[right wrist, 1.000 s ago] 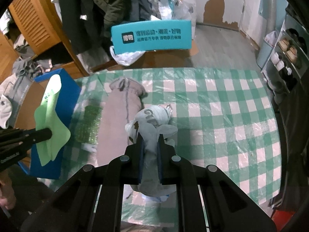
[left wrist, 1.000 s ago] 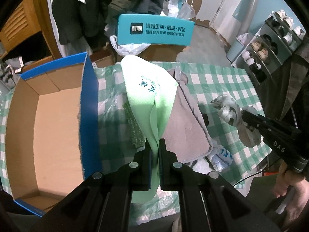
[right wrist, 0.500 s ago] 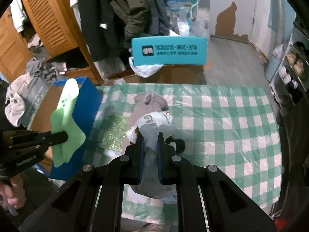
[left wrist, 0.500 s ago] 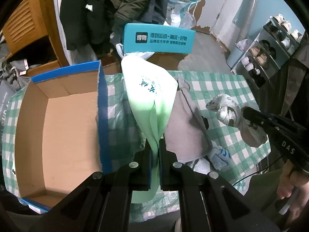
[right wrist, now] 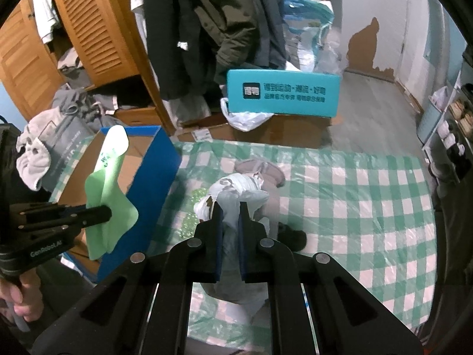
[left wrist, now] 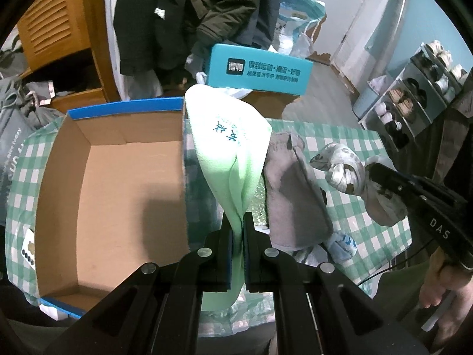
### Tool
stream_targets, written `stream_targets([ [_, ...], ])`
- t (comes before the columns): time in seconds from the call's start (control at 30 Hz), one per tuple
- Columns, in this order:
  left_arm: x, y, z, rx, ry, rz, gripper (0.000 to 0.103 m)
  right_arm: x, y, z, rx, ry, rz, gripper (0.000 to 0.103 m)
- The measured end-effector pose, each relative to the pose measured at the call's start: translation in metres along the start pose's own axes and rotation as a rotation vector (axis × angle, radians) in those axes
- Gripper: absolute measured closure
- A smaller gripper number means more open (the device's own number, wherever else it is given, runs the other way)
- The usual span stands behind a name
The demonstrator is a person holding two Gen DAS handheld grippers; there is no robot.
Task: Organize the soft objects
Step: 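Lift the green card and white tissues with both grippers toward the cardboard box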
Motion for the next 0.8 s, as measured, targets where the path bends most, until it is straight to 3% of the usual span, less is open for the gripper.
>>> stream_targets([
  [0.8, -0.072, 0.023, 0.001, 0.039, 0.102, -0.038, 0.097, -0.099, -0.020, -0.039, 0.002, 0.113, -0.101, 0.096],
])
Point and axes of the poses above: each gripper's, at about its wrist camera, not at the fingertips, and y roughly against the way its jaws point, x to its right, z to its underside, the point moved 8 cm from there along -y, roughly the way its jaws point, and after that the axes turned 5 degrees about y, right-handed, at the moved point
